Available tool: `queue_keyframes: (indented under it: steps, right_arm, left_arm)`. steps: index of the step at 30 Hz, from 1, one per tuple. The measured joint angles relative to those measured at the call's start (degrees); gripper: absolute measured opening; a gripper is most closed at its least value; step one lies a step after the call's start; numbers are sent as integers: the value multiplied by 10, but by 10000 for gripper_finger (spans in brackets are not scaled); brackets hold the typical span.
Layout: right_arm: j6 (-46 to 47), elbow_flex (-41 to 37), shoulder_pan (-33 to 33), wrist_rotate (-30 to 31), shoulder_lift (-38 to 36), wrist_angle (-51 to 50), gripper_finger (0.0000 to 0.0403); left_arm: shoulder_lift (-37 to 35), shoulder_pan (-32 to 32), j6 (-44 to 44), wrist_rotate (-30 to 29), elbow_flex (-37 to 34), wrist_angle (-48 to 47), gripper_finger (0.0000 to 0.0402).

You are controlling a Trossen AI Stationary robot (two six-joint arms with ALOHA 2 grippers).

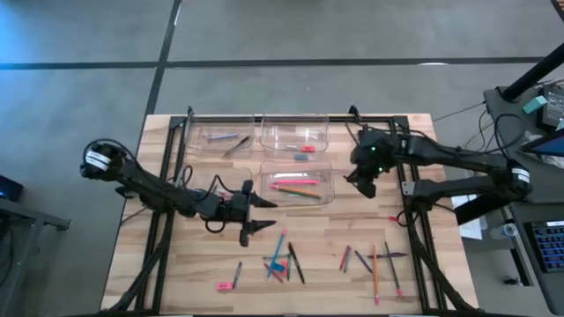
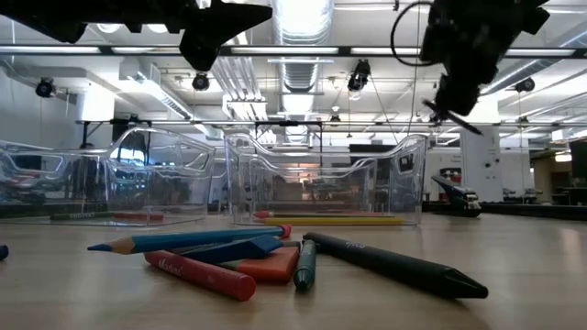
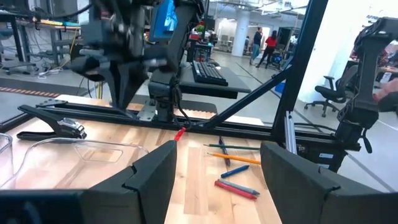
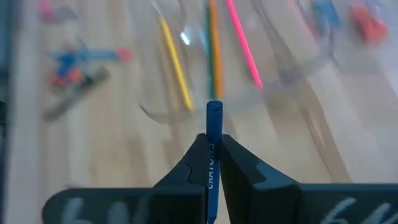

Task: Sort crayons/erasers/pens/pencils in bins
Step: Put the top right blue crayon into the bottom left transparent bin

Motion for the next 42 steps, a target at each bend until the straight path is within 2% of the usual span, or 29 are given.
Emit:
queue_keyframes:
  steps: [5, 10, 16, 19, 25, 29, 32, 42]
  right_arm:
    - [37, 0, 9, -43, -15, 102, 13]
    - [61, 0, 37, -48, -13, 188, 13]
    - [67, -1, 83, -46, 1, 286, 13]
    - [75, -1, 103, -46, 13, 338, 13]
    - [85, -1, 126, -45, 36, 373, 13]
    - [86, -2, 134, -44, 51, 390, 13]
    - [87, -2, 143, -44, 63, 414, 13]
    - [91, -2, 155, -45, 97, 483, 13]
  left_arm:
    - [41, 2, -1, -1, 8, 59, 217]
    - [104, 13, -1, -3, 46, 104, 217]
    - [180, 34, -26, 4, 130, 77, 219]
    - [205, 44, -34, 12, 169, 40, 233]
    - [229, 56, -49, 11, 230, -23, 300]
    - [230, 63, -57, -41, 243, -21, 333]
    - [231, 71, -75, -68, 245, -22, 337]
    - [231, 77, -92, -69, 247, -21, 333]
